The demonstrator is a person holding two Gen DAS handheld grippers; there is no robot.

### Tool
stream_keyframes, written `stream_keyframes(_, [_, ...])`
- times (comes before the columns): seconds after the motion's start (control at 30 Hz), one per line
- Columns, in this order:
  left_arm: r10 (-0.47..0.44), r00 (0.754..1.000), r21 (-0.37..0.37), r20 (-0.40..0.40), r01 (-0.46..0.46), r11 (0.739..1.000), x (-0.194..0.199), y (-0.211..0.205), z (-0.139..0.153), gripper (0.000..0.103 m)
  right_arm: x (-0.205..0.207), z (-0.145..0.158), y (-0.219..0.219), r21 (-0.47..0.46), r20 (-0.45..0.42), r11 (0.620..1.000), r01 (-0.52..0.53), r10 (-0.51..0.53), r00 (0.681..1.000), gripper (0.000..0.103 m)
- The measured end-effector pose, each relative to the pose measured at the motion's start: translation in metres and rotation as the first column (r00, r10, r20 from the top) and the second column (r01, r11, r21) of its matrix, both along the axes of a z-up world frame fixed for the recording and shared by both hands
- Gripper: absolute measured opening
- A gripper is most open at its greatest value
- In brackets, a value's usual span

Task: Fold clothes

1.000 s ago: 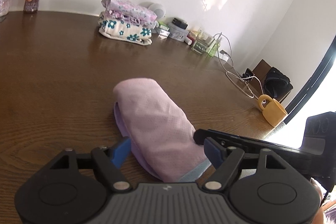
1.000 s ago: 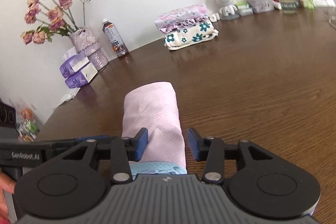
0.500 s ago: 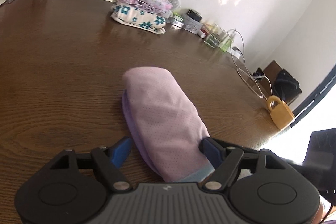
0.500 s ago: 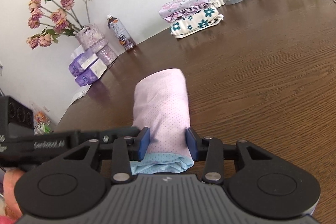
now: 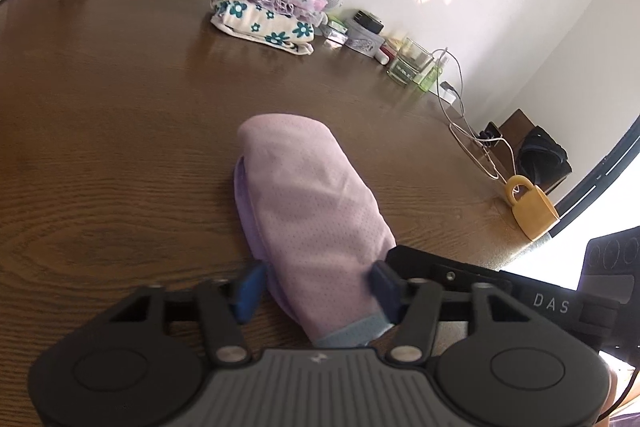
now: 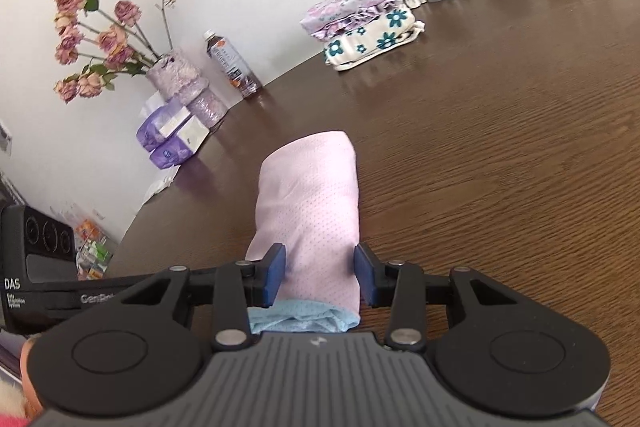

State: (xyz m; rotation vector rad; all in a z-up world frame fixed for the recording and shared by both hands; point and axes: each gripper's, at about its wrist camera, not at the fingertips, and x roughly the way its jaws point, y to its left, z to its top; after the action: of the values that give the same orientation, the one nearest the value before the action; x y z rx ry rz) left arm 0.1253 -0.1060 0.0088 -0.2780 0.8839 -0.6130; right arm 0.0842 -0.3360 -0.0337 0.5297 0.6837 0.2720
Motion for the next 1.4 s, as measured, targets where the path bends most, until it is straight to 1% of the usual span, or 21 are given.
stream_keyframes(0.13, [0.006,1.0,-0.001,0.011,-0.006,1.0,-0.001,0.001,0.002,0.049,0.0,0.002,-0.005,0.01,0.008,1.0,0.012,-0.012,1.0,0.036])
stream_keyframes(0.2, [0.018,1.0,-0.004,0.01,-0.018,1.0,0.001,0.003,0.002,0.064,0.002,0.002,-0.01,0.026,0.007,0.999,0.021,-0.022,1.0,0.042])
stream_keyframes(0.3, [0.036,0.999,-0.007,0.007,-0.036,0.999,0.004,0.004,0.001,0.066,0.006,0.0,-0.012,0.026,-0.005,0.999,0.03,-0.03,1.0,0.042])
stream_keyframes(0.37, [0.048,0.999,-0.01,0.004,-0.048,0.999,0.006,0.006,0.0,0.064,0.009,-0.004,-0.012,0.029,-0.016,0.999,0.029,-0.028,0.999,0.042])
stream_keyframes(0.47, [0.045,0.999,-0.025,-0.002,-0.045,0.999,0.008,0.007,-0.001,0.044,0.009,-0.006,-0.014,0.042,-0.012,0.999,0.022,-0.021,1.0,0.036])
stream_keyframes(0.5, [0.045,0.999,-0.033,-0.003,-0.046,0.998,0.009,0.007,-0.001,0.044,0.009,-0.006,-0.015,0.048,-0.01,0.999,0.02,-0.019,1.0,0.036])
stream_keyframes(0.53, [0.052,0.999,-0.041,-0.001,-0.052,0.998,0.009,0.008,0.0,0.045,0.009,-0.006,-0.017,0.055,-0.007,0.998,0.021,-0.02,1.0,0.036])
stream_keyframes(0.63, [0.087,0.996,-0.07,0.014,-0.085,0.994,0.012,0.012,0.004,0.066,0.013,-0.006,-0.024,0.085,-0.002,0.996,0.032,-0.032,0.999,0.041])
stream_keyframes(0.7, [0.103,0.995,-0.073,0.016,-0.102,0.992,0.017,0.011,0.004,0.067,0.019,-0.007,-0.025,0.087,-0.007,0.996,0.033,-0.032,0.999,0.041])
stream_keyframes(0.77, [0.112,0.994,-0.054,0.007,-0.111,0.992,0.022,0.008,0.001,0.064,0.025,-0.01,-0.022,0.09,-0.016,0.996,0.02,-0.019,1.0,0.04])
stream_keyframes(0.83, [0.1,0.995,-0.069,-0.023,-0.101,0.992,0.027,0.007,-0.004,0.045,0.03,-0.013,-0.019,0.099,-0.024,0.995,0.002,0.001,1.0,0.026])
stream_keyframes(0.9, [0.088,0.995,-0.103,-0.054,-0.093,0.99,0.031,0.009,-0.006,0.041,0.032,-0.013,-0.019,0.108,-0.02,0.994,-0.003,0.006,1.0,0.026])
stream_keyframes(0.93, [0.096,0.994,-0.11,-0.057,-0.102,0.989,0.032,0.009,-0.006,0.044,0.033,-0.012,-0.021,0.121,-0.017,0.993,0.001,0.001,1.0,0.027])
stream_keyframes(1.0, [0.123,0.991,-0.118,-0.058,-0.129,0.985,0.037,0.011,-0.005,0.067,0.039,-0.011,-0.027,0.152,-0.014,0.988,0.009,-0.007,1.0,0.04])
stream_keyframes(1.03, [0.138,0.989,-0.119,-0.058,-0.144,0.982,0.04,0.011,-0.004,0.068,0.043,-0.01,-0.028,0.159,-0.014,0.987,0.012,-0.01,1.0,0.04])
stream_keyframes(1.13, [0.153,0.987,-0.121,-0.052,-0.158,0.98,0.051,0.009,-0.004,0.058,0.056,-0.009,-0.024,0.129,-0.021,0.992,0.012,-0.009,1.0,0.038])
stream_keyframes(1.17, [0.153,0.987,-0.119,-0.054,-0.158,0.98,0.054,0.009,-0.004,0.042,0.06,-0.009,-0.022,0.122,-0.024,0.992,0.009,-0.006,1.0,0.028])
stream_keyframes(1.23, [0.157,0.986,-0.115,-0.057,-0.163,0.98,0.059,0.008,-0.004,0.038,0.064,-0.012,-0.019,0.121,-0.037,0.993,-0.006,0.011,0.999,0.024])
stream_keyframes(1.27, [0.16,0.985,-0.113,-0.059,-0.165,0.98,0.062,0.007,-0.004,0.042,0.065,-0.013,-0.019,0.123,-0.041,0.992,-0.01,0.015,0.999,0.024])
stream_keyframes(1.33, [0.164,0.984,-0.109,-0.062,-0.17,0.979,0.067,0.007,-0.004,0.062,0.066,-0.012,-0.022,0.132,-0.036,0.991,0.0,0.004,0.999,0.034])
stream_keyframes(1.4, [0.169,0.983,-0.105,-0.066,-0.175,0.979,0.072,0.006,-0.004,0.065,0.068,-0.011,-0.025,0.138,-0.033,0.99,0.01,-0.005,0.999,0.038])
